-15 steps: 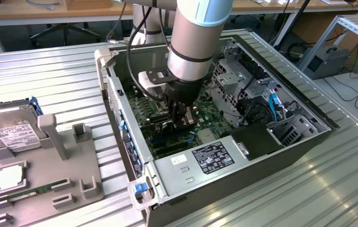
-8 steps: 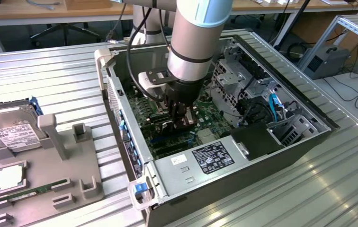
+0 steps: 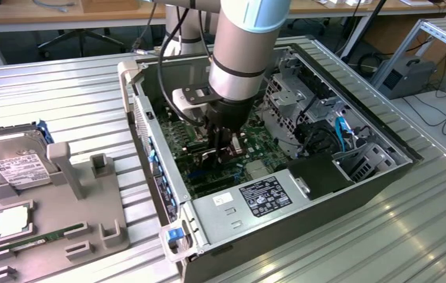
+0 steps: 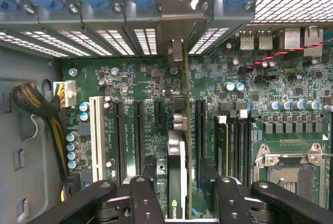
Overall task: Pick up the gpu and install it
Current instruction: 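Insert the gpu into the slot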
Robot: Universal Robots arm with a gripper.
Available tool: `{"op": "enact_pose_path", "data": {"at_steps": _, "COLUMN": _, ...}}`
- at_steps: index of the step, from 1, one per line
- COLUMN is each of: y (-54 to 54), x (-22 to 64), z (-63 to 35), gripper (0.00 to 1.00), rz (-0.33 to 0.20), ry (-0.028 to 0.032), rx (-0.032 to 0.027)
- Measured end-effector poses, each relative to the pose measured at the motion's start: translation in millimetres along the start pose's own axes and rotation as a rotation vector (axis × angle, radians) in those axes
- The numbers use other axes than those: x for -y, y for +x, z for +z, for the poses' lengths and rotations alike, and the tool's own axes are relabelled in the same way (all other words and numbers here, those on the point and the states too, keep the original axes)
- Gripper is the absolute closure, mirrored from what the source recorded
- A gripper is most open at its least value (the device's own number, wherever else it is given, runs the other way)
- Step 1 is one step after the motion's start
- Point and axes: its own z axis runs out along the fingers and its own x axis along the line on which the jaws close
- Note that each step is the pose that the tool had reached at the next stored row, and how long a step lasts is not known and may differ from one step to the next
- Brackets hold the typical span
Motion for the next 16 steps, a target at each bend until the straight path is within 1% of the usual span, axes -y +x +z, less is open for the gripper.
{"op": "enact_pose_path", "data": {"at_steps": 2, "y": -0.2, "x": 0.1, "z": -7.7, "gripper": 0.54, "rz": 0.0, "ry": 0.0, "rx": 0.0001}}
{"op": "enact_pose_path", "data": {"at_steps": 5, "y": -0.2, "x": 0.1, "z": -8.6, "gripper": 0.54, "rz": 0.0, "ry": 0.0001, "rx": 0.0002}}
{"op": "enact_pose_path", "data": {"at_steps": 8, "y": -0.2, "x": -1.6, "z": -8.7, "gripper": 0.54, "rz": 0.001, "ry": 0.0003, "rx": 0.0003}}
{"op": "enact_pose_path", "data": {"at_steps": 10, "y": -0.9, "x": -4.9, "z": -8.6, "gripper": 0.54, "rz": 0.002, "ry": 0.0003, "rx": 0.0026}}
{"op": "enact_pose_path", "data": {"at_steps": 11, "y": -1.8, "x": -5.0, "z": -8.9, "gripper": 0.54, "rz": 0.003, "ry": 0.0002, "rx": 0.0025}}
{"op": "enact_pose_path", "data": {"at_steps": 12, "y": -2.0, "x": -4.9, "z": -11.8, "gripper": 0.54, "rz": 0.004, "ry": 0.0003, "rx": 0.0011}}
{"op": "enact_pose_path", "data": {"at_steps": 13, "y": -2.1, "x": -4.9, "z": -13.2, "gripper": 0.54, "rz": 0.004, "ry": 0.0003, "rx": 0.0009}}
{"op": "enact_pose_path", "data": {"at_steps": 16, "y": -2.1, "x": -4.8, "z": -13.2, "gripper": 0.54, "rz": 0.004, "ry": 0.0003, "rx": 0.001}}
